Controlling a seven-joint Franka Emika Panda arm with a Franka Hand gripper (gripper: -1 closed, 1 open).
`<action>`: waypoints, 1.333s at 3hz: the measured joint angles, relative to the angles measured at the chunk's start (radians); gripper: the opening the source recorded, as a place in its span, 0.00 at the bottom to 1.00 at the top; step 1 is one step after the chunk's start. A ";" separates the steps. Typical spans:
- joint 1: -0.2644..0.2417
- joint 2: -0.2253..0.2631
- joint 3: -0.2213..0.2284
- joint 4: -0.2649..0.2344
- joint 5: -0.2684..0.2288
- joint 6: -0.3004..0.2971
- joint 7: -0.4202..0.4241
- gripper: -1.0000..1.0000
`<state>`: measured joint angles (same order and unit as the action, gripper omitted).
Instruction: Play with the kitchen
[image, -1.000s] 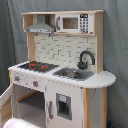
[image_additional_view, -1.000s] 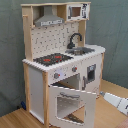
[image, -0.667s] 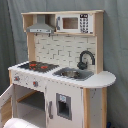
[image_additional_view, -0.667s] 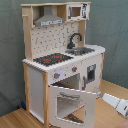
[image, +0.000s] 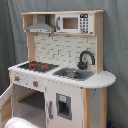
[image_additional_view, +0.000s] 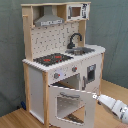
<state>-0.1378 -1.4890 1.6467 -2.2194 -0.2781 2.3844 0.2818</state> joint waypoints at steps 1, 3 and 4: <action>-0.044 0.000 0.015 0.025 -0.001 0.028 0.103 1.00; -0.099 -0.003 0.043 0.035 -0.003 0.054 0.316 1.00; -0.108 -0.003 0.066 0.028 -0.003 0.052 0.414 1.00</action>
<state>-0.2462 -1.4916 1.7126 -2.1909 -0.2807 2.4367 0.6960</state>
